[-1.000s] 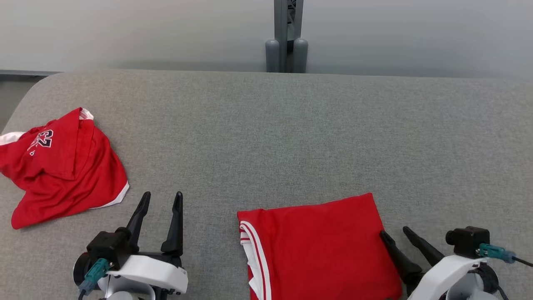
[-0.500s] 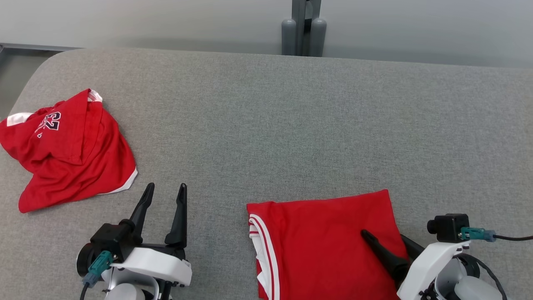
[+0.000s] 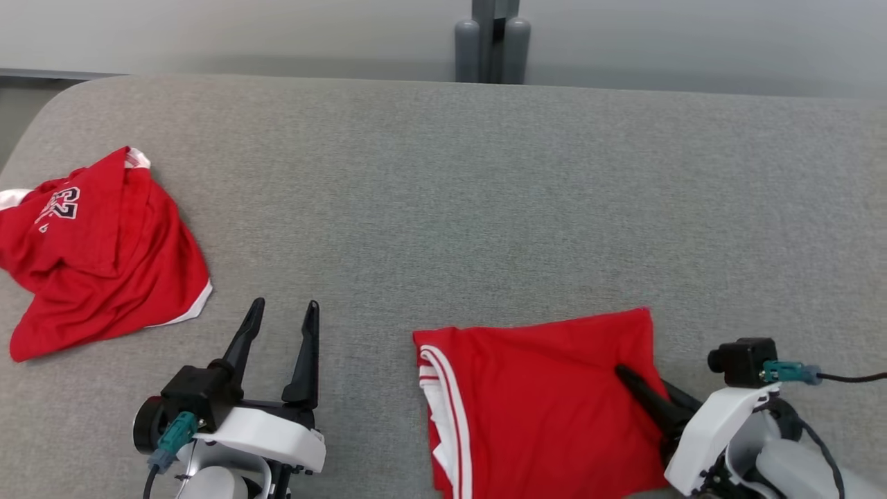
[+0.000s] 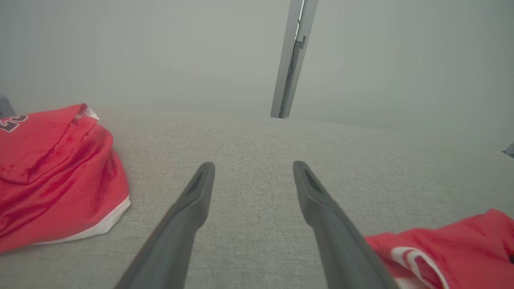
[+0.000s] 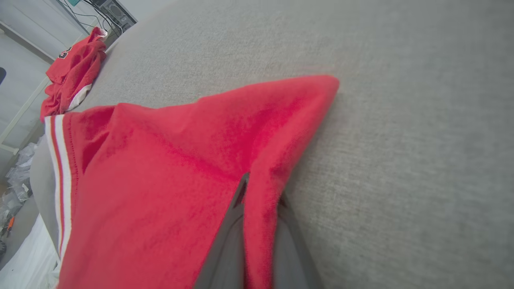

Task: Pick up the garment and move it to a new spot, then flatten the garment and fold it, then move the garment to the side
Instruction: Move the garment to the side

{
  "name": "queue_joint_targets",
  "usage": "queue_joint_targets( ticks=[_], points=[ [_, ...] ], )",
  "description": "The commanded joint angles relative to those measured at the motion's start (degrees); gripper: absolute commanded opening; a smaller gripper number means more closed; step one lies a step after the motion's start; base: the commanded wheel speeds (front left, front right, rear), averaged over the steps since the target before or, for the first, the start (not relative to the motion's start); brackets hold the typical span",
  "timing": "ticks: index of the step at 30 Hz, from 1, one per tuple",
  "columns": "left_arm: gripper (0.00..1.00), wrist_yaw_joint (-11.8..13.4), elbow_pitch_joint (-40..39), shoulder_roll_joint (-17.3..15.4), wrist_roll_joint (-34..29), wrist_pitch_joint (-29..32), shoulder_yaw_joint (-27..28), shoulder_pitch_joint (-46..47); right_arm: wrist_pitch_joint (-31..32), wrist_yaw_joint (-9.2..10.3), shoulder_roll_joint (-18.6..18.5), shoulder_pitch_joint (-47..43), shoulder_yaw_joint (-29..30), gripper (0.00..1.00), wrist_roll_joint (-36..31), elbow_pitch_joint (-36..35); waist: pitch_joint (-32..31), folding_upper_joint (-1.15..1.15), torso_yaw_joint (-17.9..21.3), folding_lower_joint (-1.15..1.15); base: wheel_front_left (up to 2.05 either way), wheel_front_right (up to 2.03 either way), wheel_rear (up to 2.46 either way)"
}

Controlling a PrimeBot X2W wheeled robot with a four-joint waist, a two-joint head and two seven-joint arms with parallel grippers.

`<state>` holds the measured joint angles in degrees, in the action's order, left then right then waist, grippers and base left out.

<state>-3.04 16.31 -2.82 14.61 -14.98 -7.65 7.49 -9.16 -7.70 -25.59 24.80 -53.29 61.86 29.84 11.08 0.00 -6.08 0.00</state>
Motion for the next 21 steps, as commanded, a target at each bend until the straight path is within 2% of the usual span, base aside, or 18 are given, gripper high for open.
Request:
queue_joint_targets(
  ticks=[1, 4, 9, 14, 21],
  points=[
    [1.00, -0.1, -0.1, -0.2, -0.3, -0.2, -0.1, 1.0, -0.5, 0.36, -1.7, 0.6, 0.0, 0.00, -0.3, 0.9, 0.2, 0.00, 0.6, 0.00, 0.00, 0.00, 0.00],
    [1.00, -1.0, 0.0, -0.2, -3.0, -0.2, -1.7, 1.6, -1.0, 0.36, -3.5, 3.3, -1.5, 0.00, -1.2, 1.4, 1.0, 0.00, 2.3, 0.00, 0.00, 0.00, 0.00],
    [1.00, -2.6, -0.5, -0.2, -6.9, -0.2, -4.2, 4.8, -2.5, 0.33, -9.7, 10.5, -2.1, 0.00, -3.5, 3.0, 5.2, 0.00, 6.3, 0.00, 0.00, 0.00, 0.00],
    [1.00, -2.9, -2.2, -0.2, -6.3, -0.2, -6.4, 8.9, -4.2, 0.33, -15.8, 15.7, -0.4, 0.00, -4.2, 5.5, 10.0, 0.00, 8.6, 0.00, 0.00, 0.00, 0.00],
    [1.00, -2.2, -4.6, -0.2, -5.1, -0.2, -10.6, 13.6, -5.6, 0.26, -21.6, 21.0, 1.6, 0.00, -7.9, 11.9, 17.2, 0.00, 10.3, 0.00, 0.00, 0.00, 0.00]
  ],
)
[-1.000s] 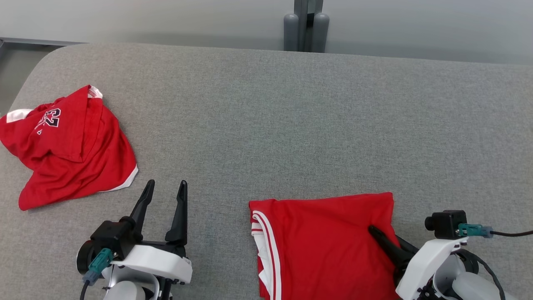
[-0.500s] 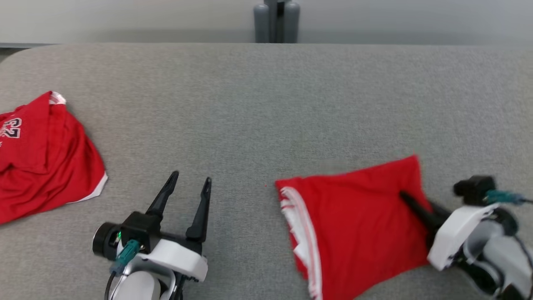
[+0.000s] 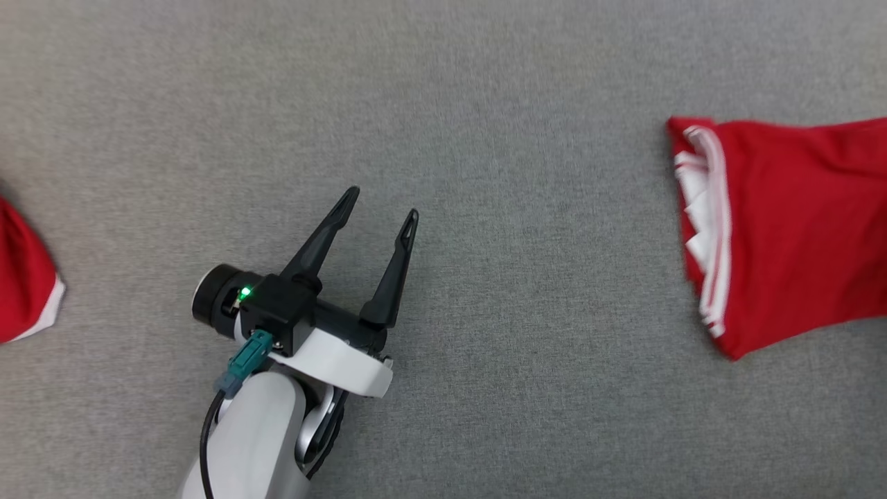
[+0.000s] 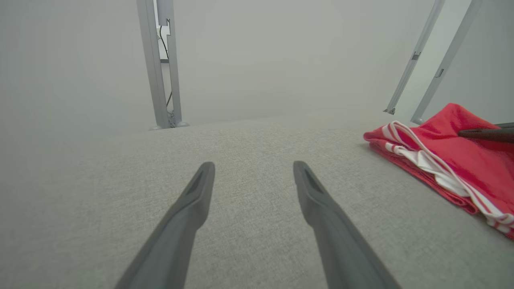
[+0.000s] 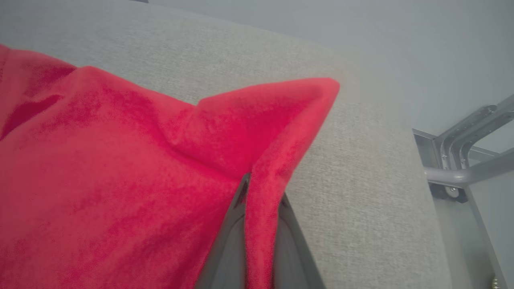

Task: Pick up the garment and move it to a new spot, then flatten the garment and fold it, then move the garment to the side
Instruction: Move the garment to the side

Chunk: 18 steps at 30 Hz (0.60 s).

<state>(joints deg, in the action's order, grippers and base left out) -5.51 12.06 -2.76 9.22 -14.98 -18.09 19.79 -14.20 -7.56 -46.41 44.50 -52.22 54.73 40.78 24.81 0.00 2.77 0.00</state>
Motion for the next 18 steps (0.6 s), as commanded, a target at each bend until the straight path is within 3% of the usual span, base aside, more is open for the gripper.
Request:
queue_joint_targets(
  ticks=[1, 11, 18],
  points=[
    [1.00, 0.4, -0.6, -0.3, 0.3, -0.2, -0.7, 1.8, -0.7, 0.13, -1.3, 2.0, 1.0, 0.00, -1.8, 2.4, 4.4, 0.00, 1.5, 0.00, 0.00, 0.00, 0.00],
    [1.00, 0.9, -1.8, -0.3, -0.5, 0.0, -1.8, 5.3, -1.1, 0.13, -4.1, 9.9, 11.7, 0.00, -16.3, 12.5, 12.2, 0.00, 1.4, 0.00, 0.00, 0.00, 0.00],
    [1.00, 1.6, -1.1, -0.9, 0.0, 0.2, -1.0, 5.4, -1.1, 0.13, -2.0, 9.1, 20.1, 0.00, -25.7, 16.2, 13.3, 0.00, 0.6, 0.00, 0.00, 0.00, 0.00]
  ],
)
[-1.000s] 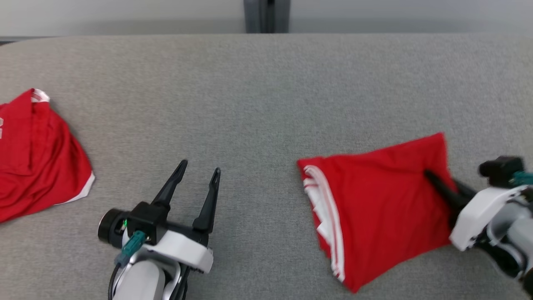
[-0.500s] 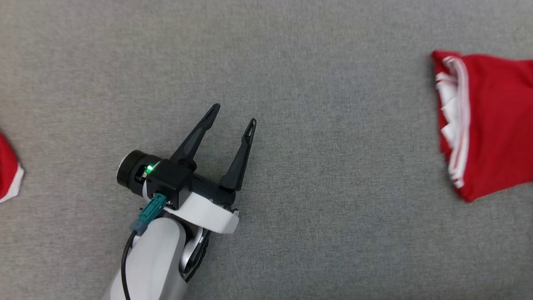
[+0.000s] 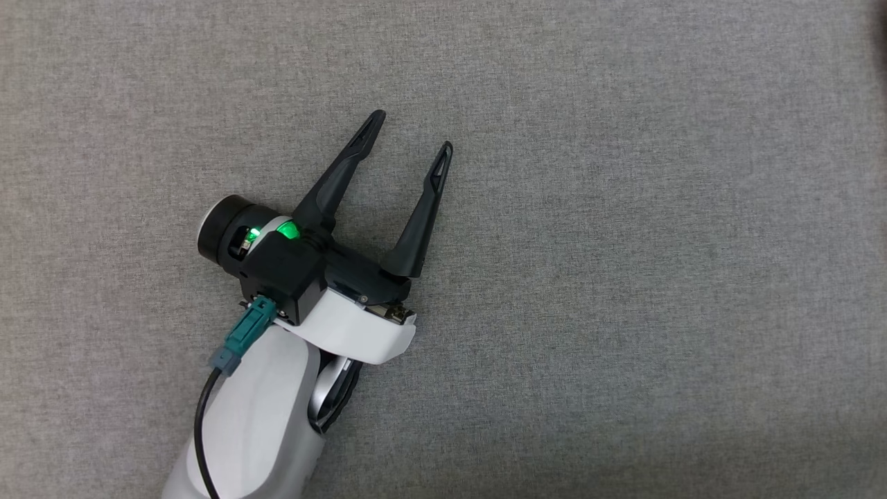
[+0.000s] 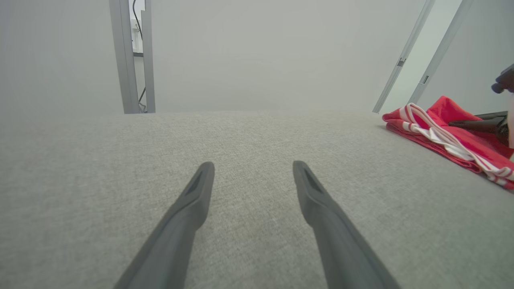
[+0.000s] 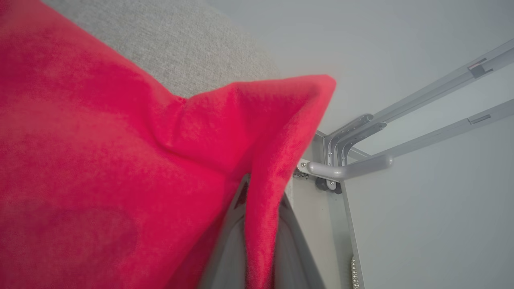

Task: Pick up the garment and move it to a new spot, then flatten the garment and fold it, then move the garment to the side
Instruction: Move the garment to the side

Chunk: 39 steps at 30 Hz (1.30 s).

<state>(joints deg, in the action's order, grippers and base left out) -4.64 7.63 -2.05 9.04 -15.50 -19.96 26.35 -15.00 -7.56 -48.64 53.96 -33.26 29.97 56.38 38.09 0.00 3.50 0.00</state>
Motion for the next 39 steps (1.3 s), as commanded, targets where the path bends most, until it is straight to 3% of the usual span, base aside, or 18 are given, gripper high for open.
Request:
queue_joint_targets(
  ticks=[1, 2, 17, 27, 33, 39],
  points=[
    [1.00, 0.7, 3.3, -1.7, 0.3, 0.8, 1.0, -1.3, -0.3, 0.13, 0.8, -0.4, 2.3, 0.18, -1.6, 1.1, -0.1, 0.00, -0.3, 0.00, 0.00, 0.00, 0.00],
    [1.00, 0.8, 3.3, -1.7, 0.4, 0.8, 1.0, -1.4, -0.3, 0.13, 1.5, -0.9, 3.0, 1.00, -2.2, 1.4, -0.2, 0.00, -0.3, 0.00, 0.00, 0.00, 0.00],
    [1.00, 1.1, 2.8, -1.0, 1.8, 0.4, 1.4, -3.1, -0.2, 0.12, 7.4, 1.4, 11.7, 1.00, -14.2, 1.4, -7.9, 0.00, -1.8, 0.00, 0.00, 0.00, 0.00],
    [1.00, 1.2, 3.2, -1.0, 4.3, 0.4, 4.0, -7.7, -0.2, 0.11, 15.8, -5.6, 15.4, 1.00, -15.1, -11.9, -18.2, 0.00, -2.5, 0.00, 0.00, 0.00, 0.00],
    [1.00, 1.9, 2.5, -1.0, 5.9, 0.4, 7.3, -11.4, -0.2, 0.08, 22.5, -15.6, 17.7, 1.00, -12.0, -24.9, -23.8, 0.00, -2.7, 0.00, 0.00, 0.00, 0.00],
    [1.00, 2.4, 2.0, -1.0, 7.2, 0.4, 9.2, -14.9, -0.2, 0.07, 30.2, -26.8, 23.9, 1.00, -14.2, -34.9, -28.1, 0.00, -3.2, 0.00, 0.00, 0.00, 0.00]
  ],
)
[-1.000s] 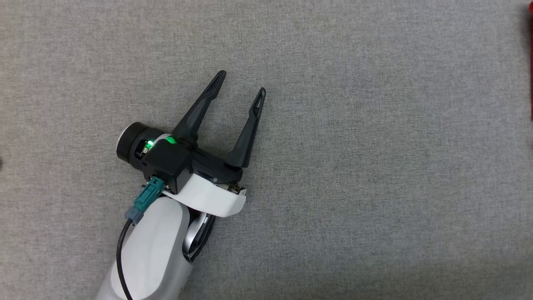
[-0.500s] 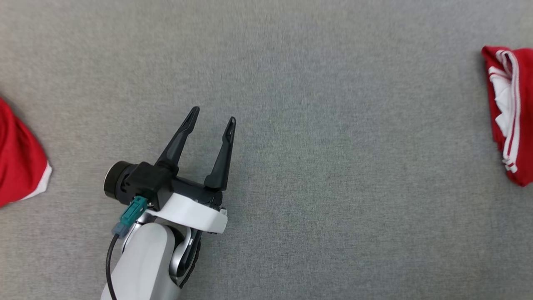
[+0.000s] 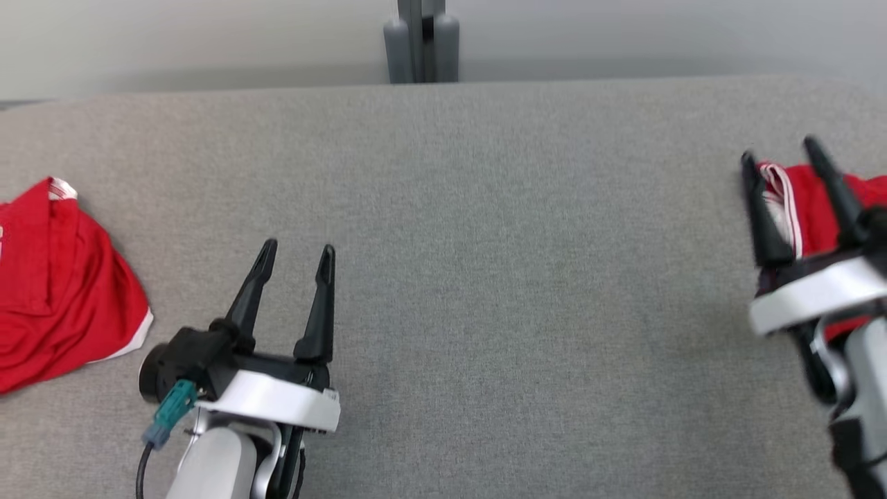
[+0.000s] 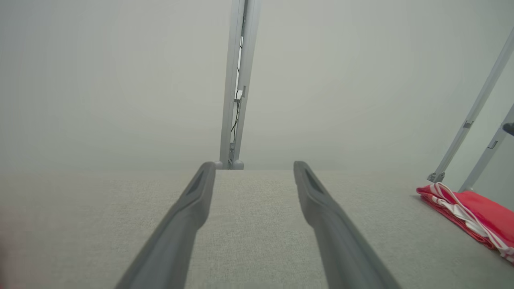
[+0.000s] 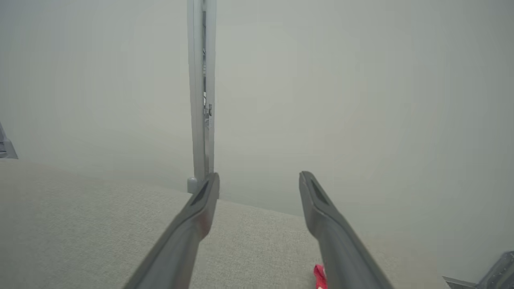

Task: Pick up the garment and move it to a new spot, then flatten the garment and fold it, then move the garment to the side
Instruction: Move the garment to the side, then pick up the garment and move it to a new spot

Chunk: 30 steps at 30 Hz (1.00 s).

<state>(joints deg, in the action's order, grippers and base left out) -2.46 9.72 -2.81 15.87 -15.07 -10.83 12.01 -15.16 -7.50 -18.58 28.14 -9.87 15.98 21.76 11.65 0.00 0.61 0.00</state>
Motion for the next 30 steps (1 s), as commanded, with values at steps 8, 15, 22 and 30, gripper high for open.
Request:
queue_joint_targets(
  ticks=[8, 15, 22, 30],
  points=[
    [1.00, 0.5, 1.2, -0.2, 0.9, 0.0, 2.2, -5.1, 0.0, 0.01, 8.9, -12.5, 4.0, 1.00, -4.9, -6.6, -6.1, 0.00, 0.0, 0.00, 0.00, 0.00, 0.00],
    [1.00, 0.6, 2.0, -0.2, 1.0, 0.0, 3.2, -7.7, 0.0, 0.00, 13.5, -19.3, 5.8, 1.00, -8.7, -9.4, -7.8, 0.00, 0.2, 0.00, 0.00, 0.00, 0.00],
    [1.00, 0.9, 3.5, -0.2, 1.2, 0.0, 3.5, -8.8, 0.0, 0.00, 15.5, -22.8, 8.7, 1.00, -8.3, -10.9, -8.3, 0.00, 0.0, 0.00, 0.00, 0.00, 0.00],
    [1.00, 0.7, 3.9, -0.2, 1.2, 0.0, 4.1, -8.9, 0.0, 0.00, 15.6, -23.3, 8.6, 1.00, -6.3, -10.5, -8.5, 0.00, 0.0, 0.00, 0.00, 0.00, 0.00]
  ],
)
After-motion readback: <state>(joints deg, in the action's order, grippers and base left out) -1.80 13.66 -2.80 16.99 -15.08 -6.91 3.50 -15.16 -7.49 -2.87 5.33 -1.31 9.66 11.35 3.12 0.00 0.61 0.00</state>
